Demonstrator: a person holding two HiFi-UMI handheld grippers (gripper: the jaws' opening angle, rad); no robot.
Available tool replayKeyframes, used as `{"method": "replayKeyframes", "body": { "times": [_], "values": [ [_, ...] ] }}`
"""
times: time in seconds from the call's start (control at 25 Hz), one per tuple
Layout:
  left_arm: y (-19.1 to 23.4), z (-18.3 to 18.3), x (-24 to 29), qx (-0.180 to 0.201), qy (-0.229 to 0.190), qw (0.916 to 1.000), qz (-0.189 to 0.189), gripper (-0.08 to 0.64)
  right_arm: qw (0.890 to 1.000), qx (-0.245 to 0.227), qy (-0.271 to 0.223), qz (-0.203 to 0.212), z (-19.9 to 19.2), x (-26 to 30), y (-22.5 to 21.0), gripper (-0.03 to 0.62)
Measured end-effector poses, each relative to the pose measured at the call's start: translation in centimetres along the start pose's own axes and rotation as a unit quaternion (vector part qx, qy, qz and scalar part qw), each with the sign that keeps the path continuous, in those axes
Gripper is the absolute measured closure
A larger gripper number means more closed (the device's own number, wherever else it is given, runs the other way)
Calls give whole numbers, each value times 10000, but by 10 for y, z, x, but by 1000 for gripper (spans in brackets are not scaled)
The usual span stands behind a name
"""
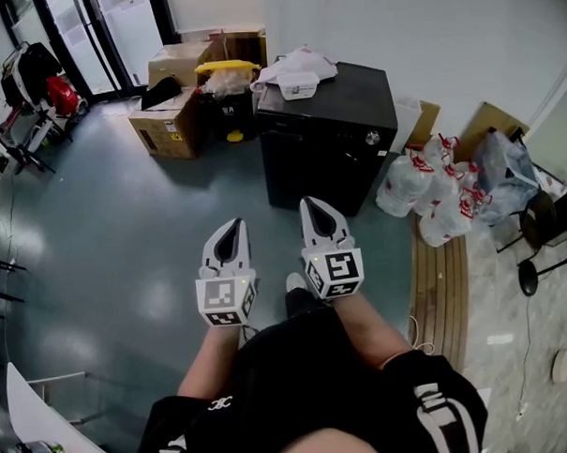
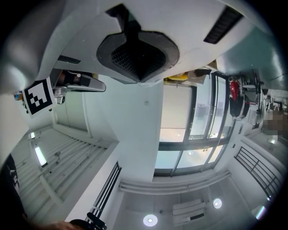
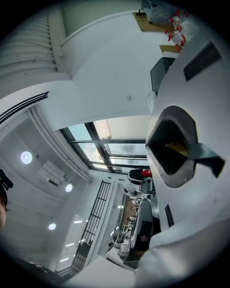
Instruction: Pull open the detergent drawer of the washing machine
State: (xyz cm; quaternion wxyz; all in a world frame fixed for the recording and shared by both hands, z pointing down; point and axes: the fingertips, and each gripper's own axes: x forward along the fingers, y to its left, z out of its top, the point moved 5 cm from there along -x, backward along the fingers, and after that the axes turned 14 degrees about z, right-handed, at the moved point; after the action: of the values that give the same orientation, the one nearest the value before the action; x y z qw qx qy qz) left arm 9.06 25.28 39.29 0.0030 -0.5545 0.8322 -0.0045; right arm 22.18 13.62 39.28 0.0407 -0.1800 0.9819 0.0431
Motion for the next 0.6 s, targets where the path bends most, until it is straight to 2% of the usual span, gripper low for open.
{"method": "replayKeyframes", "body": {
  "times": [0.32,0.6],
  "values": [
    [32,-5,89,78,-15,9999,120,558,10000,-22,-66,56,-14,83,-50,591],
    [34,0,207,63,139,9999,-34,558,9998,166,115,-57,-32,164,-133,591]
  ]
}}
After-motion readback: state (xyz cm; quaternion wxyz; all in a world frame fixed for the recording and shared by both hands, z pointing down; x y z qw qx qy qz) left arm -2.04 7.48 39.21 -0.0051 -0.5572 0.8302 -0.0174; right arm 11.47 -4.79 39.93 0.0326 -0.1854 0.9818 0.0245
